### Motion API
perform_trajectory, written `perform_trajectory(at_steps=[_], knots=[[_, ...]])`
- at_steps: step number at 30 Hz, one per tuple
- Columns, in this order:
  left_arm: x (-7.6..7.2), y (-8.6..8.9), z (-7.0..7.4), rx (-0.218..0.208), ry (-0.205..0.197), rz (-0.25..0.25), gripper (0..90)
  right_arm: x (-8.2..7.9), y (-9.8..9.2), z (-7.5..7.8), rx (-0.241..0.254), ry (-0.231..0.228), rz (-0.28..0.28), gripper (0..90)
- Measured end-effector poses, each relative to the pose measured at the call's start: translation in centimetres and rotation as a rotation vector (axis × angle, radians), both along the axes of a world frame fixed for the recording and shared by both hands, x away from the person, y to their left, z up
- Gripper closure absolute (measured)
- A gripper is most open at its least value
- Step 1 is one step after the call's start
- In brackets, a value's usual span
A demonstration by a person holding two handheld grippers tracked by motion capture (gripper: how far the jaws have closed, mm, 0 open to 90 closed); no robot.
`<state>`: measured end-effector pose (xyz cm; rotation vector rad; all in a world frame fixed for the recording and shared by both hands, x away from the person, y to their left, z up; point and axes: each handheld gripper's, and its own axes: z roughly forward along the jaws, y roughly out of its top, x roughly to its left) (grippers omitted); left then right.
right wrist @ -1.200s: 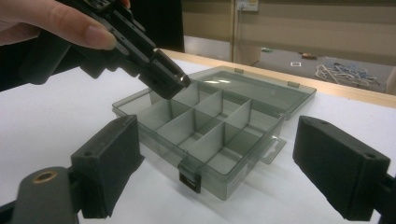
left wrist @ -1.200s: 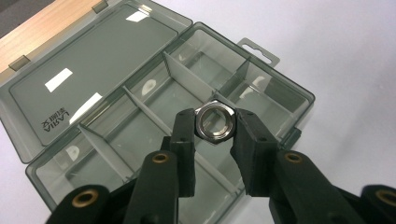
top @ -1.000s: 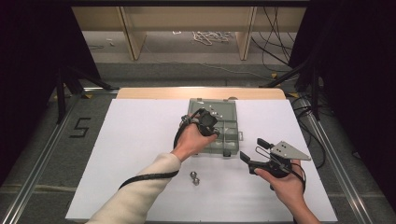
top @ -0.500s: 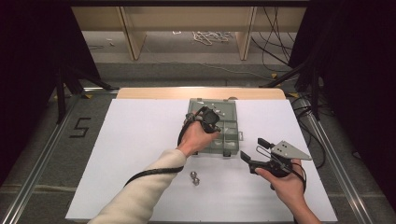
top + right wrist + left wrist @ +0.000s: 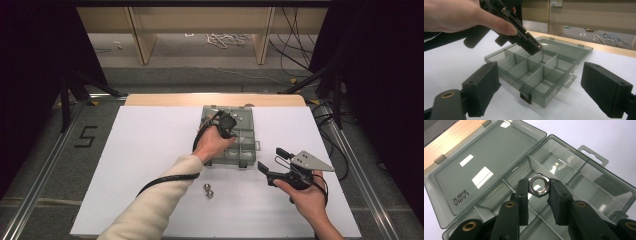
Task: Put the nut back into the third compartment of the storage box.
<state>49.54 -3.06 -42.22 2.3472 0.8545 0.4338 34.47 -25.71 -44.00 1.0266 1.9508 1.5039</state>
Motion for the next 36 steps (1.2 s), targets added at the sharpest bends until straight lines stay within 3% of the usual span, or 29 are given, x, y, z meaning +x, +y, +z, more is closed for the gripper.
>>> perform_trajectory(at_steps=[9, 15, 22, 27, 36], knots=[[0.6, -0.2, -0.3, 0.016, 0.022, 0.008, 69.9, 0.1, 0.2, -0.2, 0.019, -0.003, 0.011, 15.8], [1.0, -0.4, -0.6, 0.009, 0.017, 0.012, 69.9, 0.1, 0.0, -0.1, -0.006, 0.012, 0.004, 15.9], [1.1, -0.8, -1.0, 0.023, 0.014, 0.002, 69.8, 0.1, 0.2, -0.1, 0.018, 0.005, 0.017, 15.9], [1.4, -0.6, -1.2, 0.027, 0.029, -0.017, 69.0, 0.1, 0.0, -0.1, -0.004, 0.017, 0.012, 15.9], [0.2, 0.4, 0.1, 0.004, -0.002, -0.023, 36.9, 0.1, 0.1, -0.1, 0.003, 0.009, 0.021, 16.0]])
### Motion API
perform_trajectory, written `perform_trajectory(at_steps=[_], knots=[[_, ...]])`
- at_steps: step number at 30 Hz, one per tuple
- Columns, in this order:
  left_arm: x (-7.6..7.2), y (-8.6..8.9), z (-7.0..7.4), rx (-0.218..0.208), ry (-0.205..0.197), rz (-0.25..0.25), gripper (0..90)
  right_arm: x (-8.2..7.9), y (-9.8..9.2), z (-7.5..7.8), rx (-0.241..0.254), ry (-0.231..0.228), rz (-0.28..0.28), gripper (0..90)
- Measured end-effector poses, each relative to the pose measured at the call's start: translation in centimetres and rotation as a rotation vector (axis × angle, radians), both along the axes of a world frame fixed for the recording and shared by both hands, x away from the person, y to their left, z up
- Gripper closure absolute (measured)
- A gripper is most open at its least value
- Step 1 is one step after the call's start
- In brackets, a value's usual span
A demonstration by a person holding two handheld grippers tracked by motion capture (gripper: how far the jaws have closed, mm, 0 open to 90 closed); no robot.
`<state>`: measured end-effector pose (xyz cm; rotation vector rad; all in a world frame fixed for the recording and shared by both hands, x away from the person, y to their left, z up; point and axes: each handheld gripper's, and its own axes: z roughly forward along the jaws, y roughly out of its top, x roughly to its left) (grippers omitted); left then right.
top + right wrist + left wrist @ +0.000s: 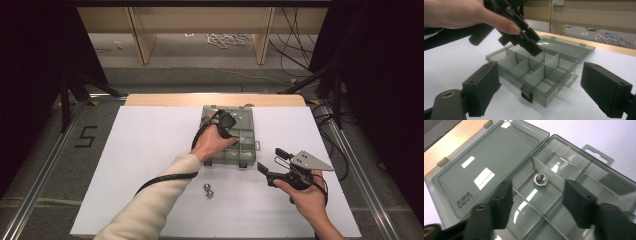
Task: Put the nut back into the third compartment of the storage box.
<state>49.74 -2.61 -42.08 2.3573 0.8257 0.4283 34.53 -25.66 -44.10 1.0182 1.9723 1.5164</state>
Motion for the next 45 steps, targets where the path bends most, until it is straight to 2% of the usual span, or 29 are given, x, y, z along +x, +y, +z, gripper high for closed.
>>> perform_trajectory(at_steps=[1, 3, 6, 9, 11, 14, 19, 20, 21, 22, 24, 26, 29, 32, 34, 35, 38, 40, 41, 42, 45], knots=[[-0.3, 0.2, 0.2, -0.003, 0.003, 0.000, 36.9, 0.0, 0.0, 0.0, 0.000, 0.000, 0.000, 16.0], [-1.3, 0.9, 0.8, -0.004, -0.007, -0.005, 24.7, 0.1, 0.1, -0.1, 0.009, -0.008, -0.003, 16.0], [-2.5, 1.6, 1.5, 0.001, -0.028, -0.035, 16.4, 0.0, 0.0, 0.1, -0.009, -0.003, -0.008, 16.0], [-3.8, 2.5, 1.9, 0.005, -0.043, -0.057, 16.2, 0.0, 0.0, 0.1, -0.010, -0.003, -0.008, 16.0], [-4.6, 3.2, 2.1, 0.010, -0.048, -0.070, 15.4, 0.0, 0.1, -0.1, 0.007, -0.007, -0.007, 16.0], [-5.8, 4.2, 2.0, 0.025, -0.023, -0.075, 15.7, 0.0, 0.2, 0.0, 0.000, -0.004, -0.009, 16.0], [-7.6, 5.6, 1.4, 0.040, -0.019, -0.077, 15.9, -0.1, 0.2, 0.0, 0.005, 0.011, -0.002, 16.0], [-7.9, 5.9, 1.3, 0.042, -0.019, -0.078, 15.9, -0.1, 0.1, 0.1, -0.023, 0.005, -0.012, 16.0], [-7.9, 5.9, 1.3, 0.042, -0.019, -0.078, 16.1, 0.0, 0.2, 0.0, -0.005, 0.001, -0.004, 16.0], [-8.7, 6.3, 0.9, 0.053, -0.015, -0.077, 16.3, 0.0, 0.2, 0.0, -0.004, 0.002, -0.004, 16.0], [-9.0, 6.6, 0.7, 0.057, -0.008, -0.079, 16.7, 0.0, 0.2, 0.0, -0.006, 0.001, -0.003, 16.0], [-9.9, 7.3, 0.1, 0.085, -0.009, -0.079, 17.3, -0.1, 0.2, 0.1, -0.015, -0.003, -0.012, 16.0], [-10.6, 7.8, -0.7, 0.120, 0.007, -0.091, 17.6, 0.0, 0.2, 0.1, -0.011, -0.002, -0.012, 16.0], [-11.1, 8.0, -1.3, 0.164, 0.032, -0.109, 18.0, -0.1, 0.3, 0.1, -0.015, 0.000, -0.014, 16.0], [-11.4, 8.1, -1.8, 0.166, 0.044, -0.110, 18.2, 0.1, 0.4, -0.1, 0.005, -0.009, -0.001, 16.0], [-11.4, 8.1, -2.0, 0.176, 0.048, -0.121, 18.3, 0.0, 0.3, 0.0, -0.003, 0.005, -0.002, 16.0], [-11.6, 7.8, -2.6, 0.197, 0.067, -0.136, 18.3, 0.0, 0.4, 0.0, 0.002, 0.004, 0.000, 16.0], [-11.7, 7.6, -2.9, 0.202, 0.079, -0.143, 18.6, 0.0, 0.3, 0.0, -0.015, -0.005, -0.013, 16.0], [-11.7, 7.6, -2.9, 0.202, 0.079, -0.143, 18.9, -0.2, 0.1, 0.2, -0.035, 0.019, -0.008, 16.0], [-11.9, 7.4, -3.1, 0.220, 0.075, -0.155, 19.0, 0.0, 0.3, 0.0, -0.005, 0.002, -0.003, 16.0], [-12.0, 7.3, -3.4, 0.229, 0.089, -0.162, 19.0, 0.0, 0.3, 0.0, -0.005, 0.001, -0.002, 16.0]])
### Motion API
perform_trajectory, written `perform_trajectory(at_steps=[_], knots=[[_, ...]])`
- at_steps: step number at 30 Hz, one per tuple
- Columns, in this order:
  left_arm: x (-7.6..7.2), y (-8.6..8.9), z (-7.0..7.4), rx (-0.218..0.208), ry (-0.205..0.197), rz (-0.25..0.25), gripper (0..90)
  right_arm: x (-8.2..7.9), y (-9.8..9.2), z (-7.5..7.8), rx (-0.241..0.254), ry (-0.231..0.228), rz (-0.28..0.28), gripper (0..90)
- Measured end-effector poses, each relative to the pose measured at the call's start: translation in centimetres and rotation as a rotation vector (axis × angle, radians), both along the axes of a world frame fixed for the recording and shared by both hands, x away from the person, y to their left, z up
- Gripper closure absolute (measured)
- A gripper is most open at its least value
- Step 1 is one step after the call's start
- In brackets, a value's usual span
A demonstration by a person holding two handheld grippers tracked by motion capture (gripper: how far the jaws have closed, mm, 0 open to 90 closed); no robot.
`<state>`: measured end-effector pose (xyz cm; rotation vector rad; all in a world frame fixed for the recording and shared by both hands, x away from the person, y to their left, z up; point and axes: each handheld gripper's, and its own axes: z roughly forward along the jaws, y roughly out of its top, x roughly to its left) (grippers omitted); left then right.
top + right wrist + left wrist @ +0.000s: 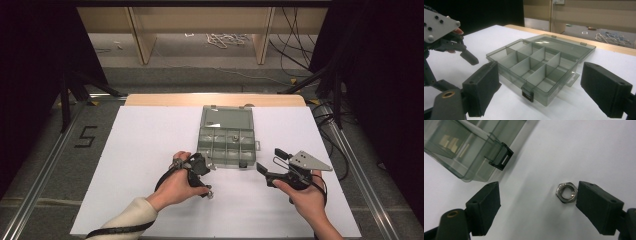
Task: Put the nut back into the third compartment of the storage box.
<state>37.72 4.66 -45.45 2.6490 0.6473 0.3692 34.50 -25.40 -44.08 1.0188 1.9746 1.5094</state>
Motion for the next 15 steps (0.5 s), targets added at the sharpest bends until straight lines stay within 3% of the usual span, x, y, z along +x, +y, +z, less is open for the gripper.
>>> perform_trajectory(at_steps=[6, 8, 9, 15], knots=[[-0.08, -0.17, -0.59, 0.019, 0.022, -0.017, 19.9, 0.01, 0.04, -0.02, 0.001, 0.004, 0.004, 16.0], [-0.11, -0.19, -0.64, 0.016, 0.020, -0.016, 20.8, -0.13, -0.14, 0.18, -0.030, 0.018, -0.003, 16.0], [-0.07, -0.20, -0.62, 0.016, 0.024, -0.014, 21.0, 0.01, 0.04, 0.01, 0.001, 0.004, 0.003, 16.0], [0.16, -0.11, -0.72, 0.018, 0.037, -0.012, 21.2, 0.05, 0.05, -0.06, -0.002, 0.004, 0.002, 16.0]])
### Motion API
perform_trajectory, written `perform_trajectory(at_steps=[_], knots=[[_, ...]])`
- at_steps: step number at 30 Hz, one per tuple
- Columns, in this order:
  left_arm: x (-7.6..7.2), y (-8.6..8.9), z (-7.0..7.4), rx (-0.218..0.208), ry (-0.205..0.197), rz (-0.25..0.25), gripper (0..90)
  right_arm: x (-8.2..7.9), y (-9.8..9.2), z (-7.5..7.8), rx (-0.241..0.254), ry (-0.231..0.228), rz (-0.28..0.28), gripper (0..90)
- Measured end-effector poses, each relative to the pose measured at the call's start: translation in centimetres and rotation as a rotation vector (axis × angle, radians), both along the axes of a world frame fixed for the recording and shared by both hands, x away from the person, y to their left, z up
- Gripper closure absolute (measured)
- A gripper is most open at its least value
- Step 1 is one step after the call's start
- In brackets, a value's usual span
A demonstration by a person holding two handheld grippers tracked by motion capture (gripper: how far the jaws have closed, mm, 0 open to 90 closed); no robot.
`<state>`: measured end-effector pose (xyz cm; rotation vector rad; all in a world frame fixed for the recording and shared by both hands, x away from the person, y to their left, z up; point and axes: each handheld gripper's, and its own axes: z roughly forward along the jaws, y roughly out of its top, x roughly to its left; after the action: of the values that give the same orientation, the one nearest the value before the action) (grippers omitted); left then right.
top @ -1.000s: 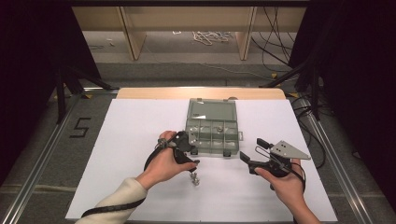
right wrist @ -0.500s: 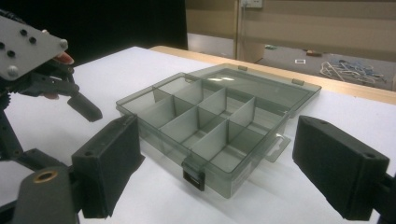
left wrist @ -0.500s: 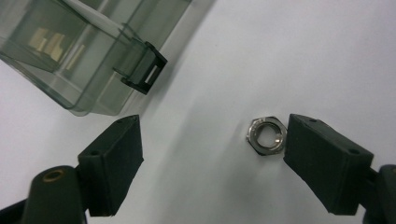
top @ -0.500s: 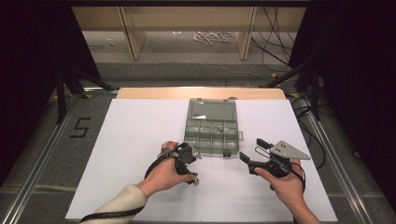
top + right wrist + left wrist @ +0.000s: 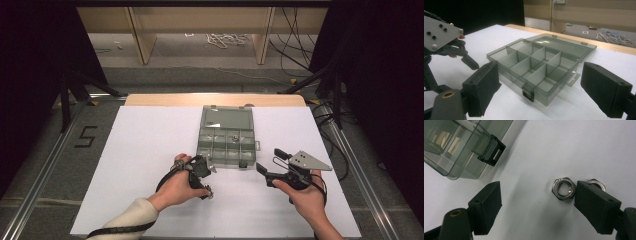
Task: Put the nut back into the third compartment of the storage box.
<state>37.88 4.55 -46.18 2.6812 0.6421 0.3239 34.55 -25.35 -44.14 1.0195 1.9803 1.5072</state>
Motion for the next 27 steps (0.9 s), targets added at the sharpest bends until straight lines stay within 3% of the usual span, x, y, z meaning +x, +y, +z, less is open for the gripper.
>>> perform_trajectory(at_steps=[3, 4, 6, 10, 16, 17, 19, 27], knots=[[0.14, 0.05, -0.26, 0.004, 0.012, -0.004, 26.1, 0.03, -0.03, -0.04, -0.006, 0.002, -0.002, 16.0], [0.15, 0.03, -0.36, 0.011, 0.014, 0.000, 26.8, 0.13, 0.05, -0.14, 0.012, 0.007, 0.005, 16.0], [0.15, -0.02, -0.48, 0.015, 0.016, -0.001, 27.3, 0.13, 0.00, -0.15, -0.008, 0.012, -0.002, 16.0], [0.32, -0.14, -0.44, 0.023, 0.026, -0.011, 27.9, 0.18, 0.02, -0.15, 0.002, 0.005, 0.003, 16.0], [0.53, -0.32, -0.36, 0.032, 0.054, -0.022, 32.6, 0.16, -0.10, -0.16, -0.003, 0.031, 0.001, 16.0], [0.70, -0.27, -0.19, 0.064, 0.058, -0.048, 32.8, 0.16, -0.11, -0.15, -0.004, 0.030, 0.002, 16.0], [0.77, -0.38, -0.18, 0.064, 0.069, -0.052, 33.8, 0.16, -0.09, -0.16, -0.004, 0.029, 0.000, 16.0], [0.68, -0.46, -0.05, 0.043, 0.133, -0.083, 56.5, 0.02, -0.19, 0.01, -0.027, 0.045, 0.004, 16.0]])
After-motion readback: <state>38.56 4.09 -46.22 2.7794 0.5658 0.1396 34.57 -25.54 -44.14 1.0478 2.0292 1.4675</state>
